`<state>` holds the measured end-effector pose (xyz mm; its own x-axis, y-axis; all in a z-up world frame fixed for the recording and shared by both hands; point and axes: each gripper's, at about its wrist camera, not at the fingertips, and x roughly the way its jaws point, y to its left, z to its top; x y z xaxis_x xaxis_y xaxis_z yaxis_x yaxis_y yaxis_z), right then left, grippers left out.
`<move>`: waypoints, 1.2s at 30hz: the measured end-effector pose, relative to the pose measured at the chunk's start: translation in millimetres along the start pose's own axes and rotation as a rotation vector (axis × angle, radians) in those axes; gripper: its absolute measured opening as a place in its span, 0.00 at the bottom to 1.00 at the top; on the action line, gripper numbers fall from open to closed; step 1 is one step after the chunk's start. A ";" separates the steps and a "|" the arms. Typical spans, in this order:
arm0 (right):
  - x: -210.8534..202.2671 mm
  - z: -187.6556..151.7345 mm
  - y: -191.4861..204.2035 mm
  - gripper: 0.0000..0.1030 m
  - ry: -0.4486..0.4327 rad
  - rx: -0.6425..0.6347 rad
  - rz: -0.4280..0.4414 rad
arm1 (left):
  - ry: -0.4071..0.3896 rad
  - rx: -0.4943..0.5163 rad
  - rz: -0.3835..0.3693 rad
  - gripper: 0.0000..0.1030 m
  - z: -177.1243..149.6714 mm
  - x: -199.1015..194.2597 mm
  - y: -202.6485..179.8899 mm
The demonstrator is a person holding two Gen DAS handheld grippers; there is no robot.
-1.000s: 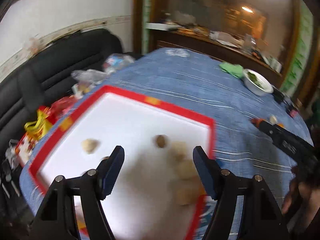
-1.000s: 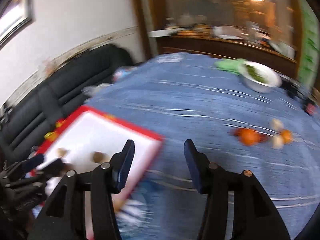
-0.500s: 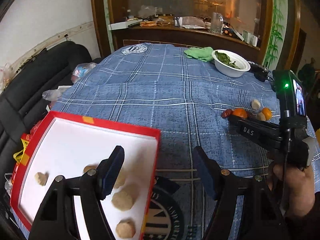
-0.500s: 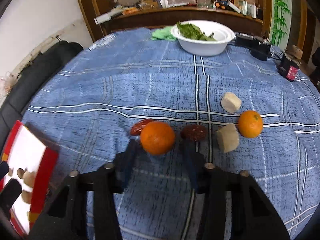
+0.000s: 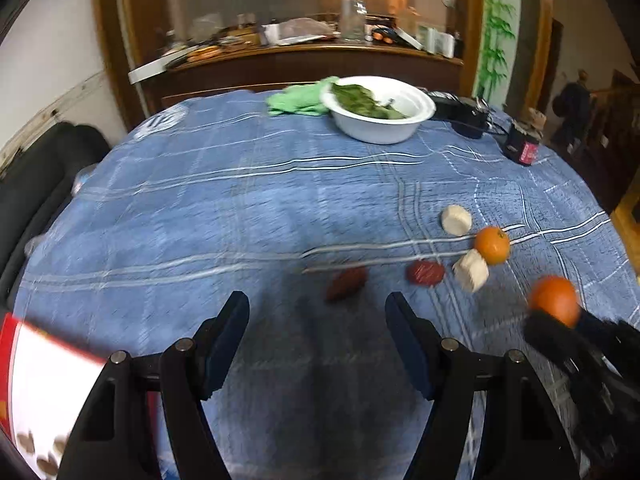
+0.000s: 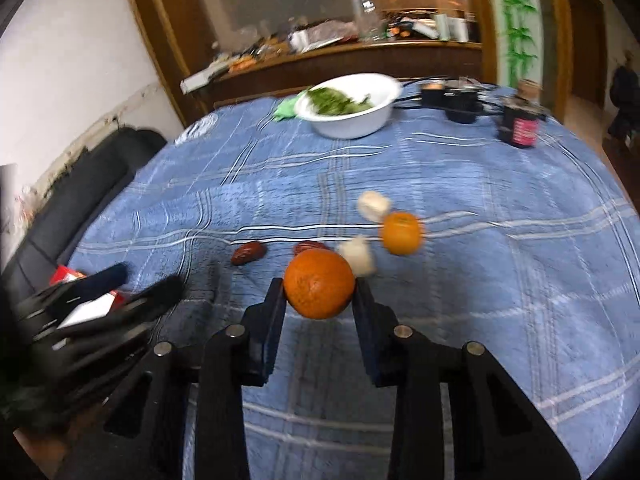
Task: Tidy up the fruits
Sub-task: 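Grasp a mandarin orange with the right gripper while the left grasps a red date, then carry the mandarin and the red date over the red-rimmed tray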
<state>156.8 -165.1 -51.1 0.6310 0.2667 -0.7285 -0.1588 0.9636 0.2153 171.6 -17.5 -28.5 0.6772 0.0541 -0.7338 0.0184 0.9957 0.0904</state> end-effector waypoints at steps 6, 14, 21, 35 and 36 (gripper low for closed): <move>-13.7 -7.5 -25.5 0.34 -0.023 0.067 0.028 | 0.056 0.019 -0.029 0.34 4.1 32.9 -11.1; -12.4 -8.4 -17.3 0.34 -0.020 0.033 0.058 | 0.097 0.012 -0.020 0.20 -5.9 20.7 -12.7; -20.3 -15.2 -9.9 0.34 -0.001 -0.003 0.016 | 0.092 -0.003 -0.015 0.20 -33.3 -21.7 -7.6; -69.1 -65.4 16.8 0.34 0.002 -0.062 -0.020 | 0.058 -0.047 -0.069 0.20 -84.7 -93.9 5.5; -70.8 -66.9 18.1 0.34 0.002 -0.063 -0.019 | 0.053 -0.050 -0.066 0.20 -87.0 -97.5 6.7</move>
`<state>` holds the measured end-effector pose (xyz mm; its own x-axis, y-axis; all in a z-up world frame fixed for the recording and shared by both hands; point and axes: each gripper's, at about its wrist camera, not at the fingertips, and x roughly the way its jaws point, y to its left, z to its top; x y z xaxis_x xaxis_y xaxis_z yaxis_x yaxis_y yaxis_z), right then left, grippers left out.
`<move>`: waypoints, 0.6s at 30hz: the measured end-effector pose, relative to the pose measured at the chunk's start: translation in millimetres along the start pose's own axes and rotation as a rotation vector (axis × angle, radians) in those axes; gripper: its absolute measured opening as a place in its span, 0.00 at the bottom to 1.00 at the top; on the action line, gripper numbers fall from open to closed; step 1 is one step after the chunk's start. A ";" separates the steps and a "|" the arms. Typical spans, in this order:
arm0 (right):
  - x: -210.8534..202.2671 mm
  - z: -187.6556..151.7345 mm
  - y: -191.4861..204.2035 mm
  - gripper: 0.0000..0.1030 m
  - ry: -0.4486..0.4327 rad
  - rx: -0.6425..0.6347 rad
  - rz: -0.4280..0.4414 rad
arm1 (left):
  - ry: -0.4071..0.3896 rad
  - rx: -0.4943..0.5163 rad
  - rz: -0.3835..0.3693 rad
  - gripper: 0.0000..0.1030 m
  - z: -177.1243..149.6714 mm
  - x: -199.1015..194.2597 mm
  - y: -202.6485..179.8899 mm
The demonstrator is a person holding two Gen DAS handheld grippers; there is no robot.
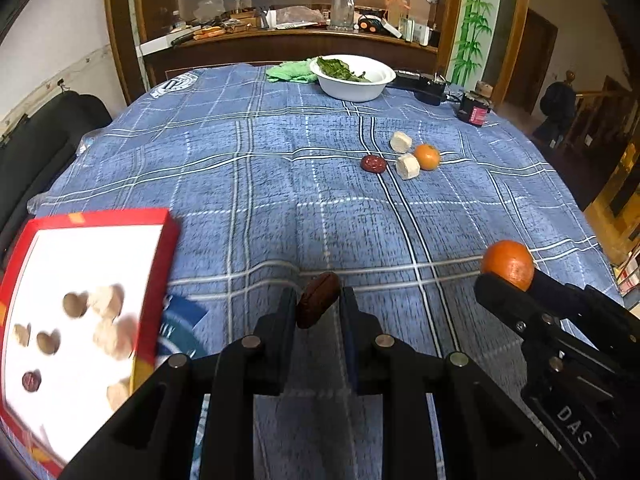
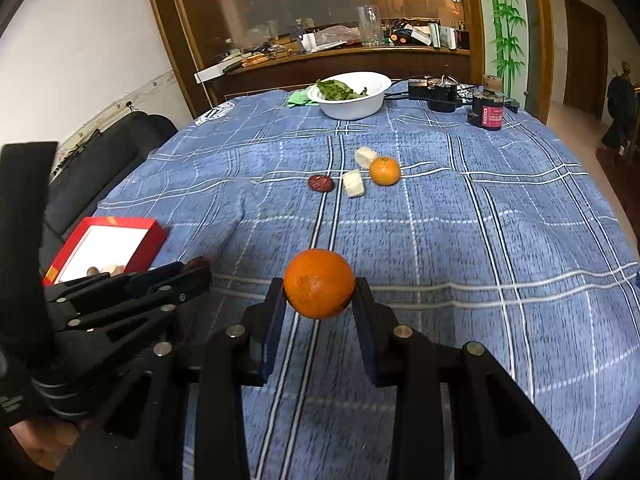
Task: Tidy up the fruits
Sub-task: 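Carry the mandarin and the red date over the red-rimmed tray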
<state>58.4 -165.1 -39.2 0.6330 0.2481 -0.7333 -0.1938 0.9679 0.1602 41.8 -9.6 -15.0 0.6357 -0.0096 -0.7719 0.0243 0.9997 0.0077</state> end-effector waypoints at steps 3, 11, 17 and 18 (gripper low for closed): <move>-7.9 -5.5 6.3 0.34 -0.008 -0.002 0.008 | -0.010 -0.015 -0.001 0.20 -6.5 -9.4 4.5; -21.6 -10.9 27.4 0.35 -0.030 -0.033 0.043 | -0.033 -0.056 0.021 0.20 -20.8 -30.2 24.9; -25.9 -14.7 48.3 0.35 -0.038 -0.070 0.080 | -0.041 -0.095 0.045 0.19 -28.8 -37.9 42.5; -26.8 -15.6 51.2 0.35 -0.039 -0.076 0.084 | -0.042 -0.102 0.047 0.19 -30.0 -39.3 45.6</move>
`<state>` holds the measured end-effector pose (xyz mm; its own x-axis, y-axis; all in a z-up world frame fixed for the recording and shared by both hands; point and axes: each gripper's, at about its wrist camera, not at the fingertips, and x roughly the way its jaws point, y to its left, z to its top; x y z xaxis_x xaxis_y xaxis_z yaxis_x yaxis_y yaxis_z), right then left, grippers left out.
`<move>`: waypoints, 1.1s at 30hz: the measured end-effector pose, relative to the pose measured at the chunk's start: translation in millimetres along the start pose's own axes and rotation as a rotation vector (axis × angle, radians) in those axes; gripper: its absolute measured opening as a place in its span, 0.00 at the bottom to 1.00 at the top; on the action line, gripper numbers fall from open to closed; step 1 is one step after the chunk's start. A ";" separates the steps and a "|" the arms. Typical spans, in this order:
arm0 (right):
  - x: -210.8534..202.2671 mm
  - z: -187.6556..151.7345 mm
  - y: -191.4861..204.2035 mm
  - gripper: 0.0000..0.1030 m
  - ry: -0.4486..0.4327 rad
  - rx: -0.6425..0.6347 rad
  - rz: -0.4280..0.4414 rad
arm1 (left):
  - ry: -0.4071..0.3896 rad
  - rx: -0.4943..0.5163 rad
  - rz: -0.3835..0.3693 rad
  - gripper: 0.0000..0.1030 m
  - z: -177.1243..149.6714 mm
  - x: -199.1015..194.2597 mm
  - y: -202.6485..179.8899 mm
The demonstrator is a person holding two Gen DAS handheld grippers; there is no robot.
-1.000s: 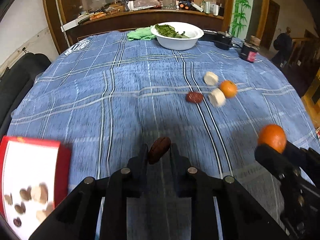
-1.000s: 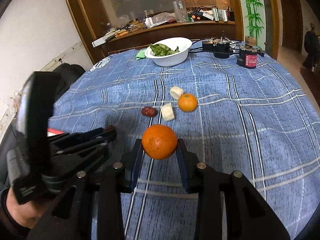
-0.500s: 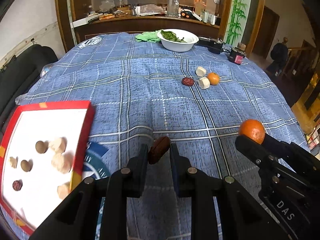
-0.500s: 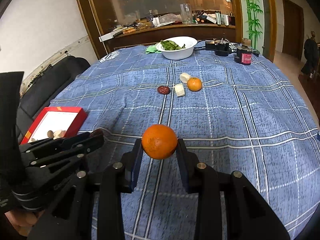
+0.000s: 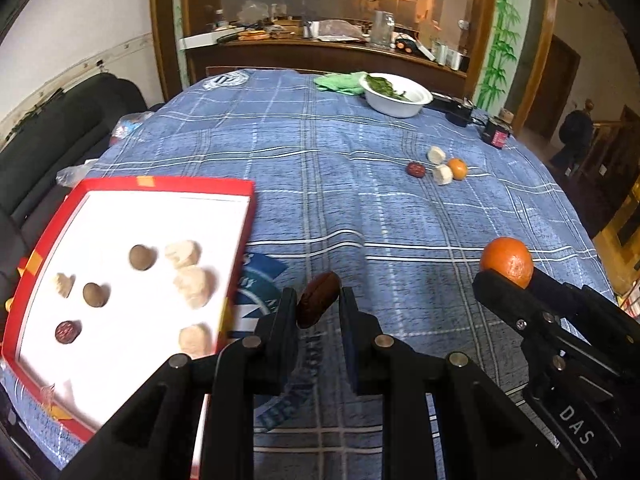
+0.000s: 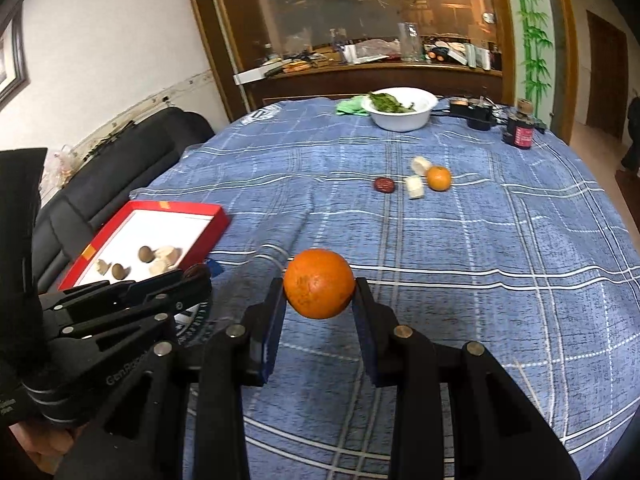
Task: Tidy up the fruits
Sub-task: 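Carry the mandarin and the red date over the red-rimmed tray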
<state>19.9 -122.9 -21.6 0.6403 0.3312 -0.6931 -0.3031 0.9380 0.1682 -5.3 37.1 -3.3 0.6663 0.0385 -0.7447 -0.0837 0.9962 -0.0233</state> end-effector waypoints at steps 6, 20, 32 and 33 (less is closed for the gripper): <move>-2.1 -1.5 17.6 0.35 -0.010 -0.032 0.022 | -0.010 -0.030 0.004 0.18 -4.4 -6.6 14.1; -7.1 -11.9 29.9 0.35 0.000 -0.050 0.039 | -0.006 -0.113 0.018 0.16 -21.8 -14.6 52.1; 1.9 -15.3 59.2 0.35 0.022 -0.107 0.103 | -0.020 -0.180 0.079 0.15 -26.2 -21.5 84.8; 3.0 -15.1 63.0 0.35 0.023 -0.113 0.109 | -0.023 -0.183 0.082 0.15 -26.3 -22.4 87.0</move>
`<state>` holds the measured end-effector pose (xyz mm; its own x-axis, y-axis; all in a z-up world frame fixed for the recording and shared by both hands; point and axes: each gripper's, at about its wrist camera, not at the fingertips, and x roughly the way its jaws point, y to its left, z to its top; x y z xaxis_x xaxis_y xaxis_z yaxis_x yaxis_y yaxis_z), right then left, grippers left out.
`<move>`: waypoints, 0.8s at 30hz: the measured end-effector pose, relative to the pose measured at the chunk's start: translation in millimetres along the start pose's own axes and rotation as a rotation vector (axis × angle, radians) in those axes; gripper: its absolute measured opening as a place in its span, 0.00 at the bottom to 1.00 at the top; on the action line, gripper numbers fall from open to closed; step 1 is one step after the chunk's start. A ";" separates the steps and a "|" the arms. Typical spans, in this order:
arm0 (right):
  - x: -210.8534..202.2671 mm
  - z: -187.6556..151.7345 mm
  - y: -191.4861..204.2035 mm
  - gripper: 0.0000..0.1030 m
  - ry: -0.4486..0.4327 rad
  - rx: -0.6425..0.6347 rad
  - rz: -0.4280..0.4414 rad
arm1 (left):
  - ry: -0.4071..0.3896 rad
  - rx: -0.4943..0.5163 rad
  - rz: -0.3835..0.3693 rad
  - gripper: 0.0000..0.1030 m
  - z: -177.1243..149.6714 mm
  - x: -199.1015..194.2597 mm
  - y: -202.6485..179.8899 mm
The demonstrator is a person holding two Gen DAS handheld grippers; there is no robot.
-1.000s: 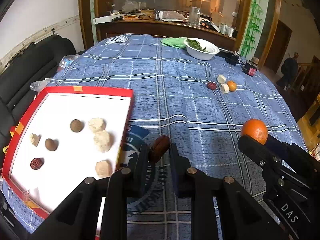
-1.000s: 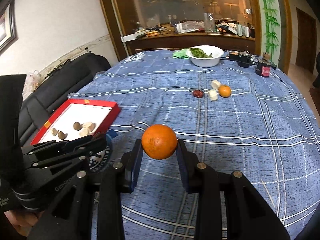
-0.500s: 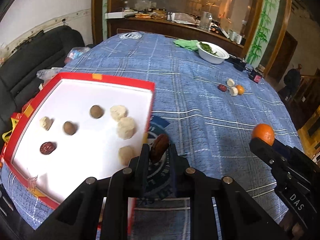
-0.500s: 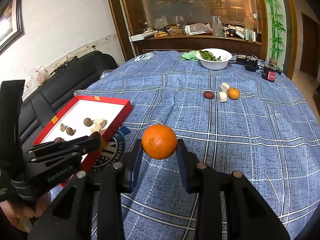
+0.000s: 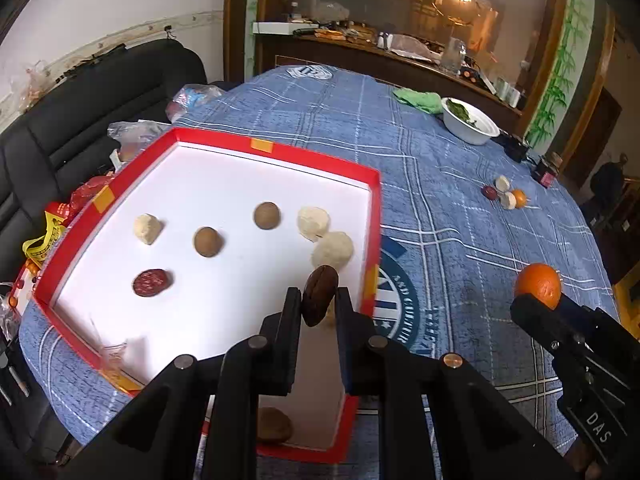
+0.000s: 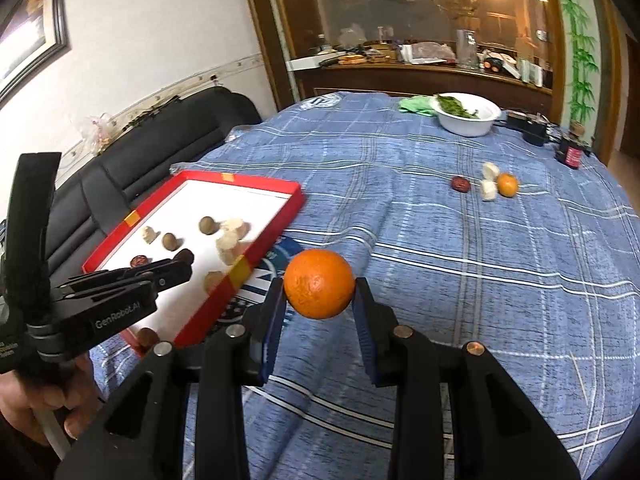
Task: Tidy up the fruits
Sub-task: 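Carry the mandarin and the red date over the red-rimmed tray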
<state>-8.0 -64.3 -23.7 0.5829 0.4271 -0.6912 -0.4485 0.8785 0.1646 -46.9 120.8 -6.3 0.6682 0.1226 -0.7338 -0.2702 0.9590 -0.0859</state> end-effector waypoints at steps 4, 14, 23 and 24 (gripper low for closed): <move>4.7 4.1 13.8 0.35 0.002 -0.025 0.023 | -0.005 -0.015 0.010 0.14 1.5 -1.8 7.9; 14.9 9.7 42.7 0.35 0.013 -0.071 0.077 | -0.011 -0.066 0.051 0.14 3.1 -1.9 37.5; 28.5 13.1 74.4 0.35 0.028 -0.116 0.138 | -0.006 -0.118 0.111 0.13 9.9 2.9 69.4; 31.3 13.9 78.4 0.35 0.031 -0.121 0.146 | -0.007 -0.118 0.116 0.13 10.9 3.5 70.9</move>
<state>-15.5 20.9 -22.7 0.4854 0.5400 -0.6876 -0.6060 0.7747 0.1806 -56.2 192.1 -7.5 0.6325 0.2331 -0.7386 -0.4251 0.9016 -0.0796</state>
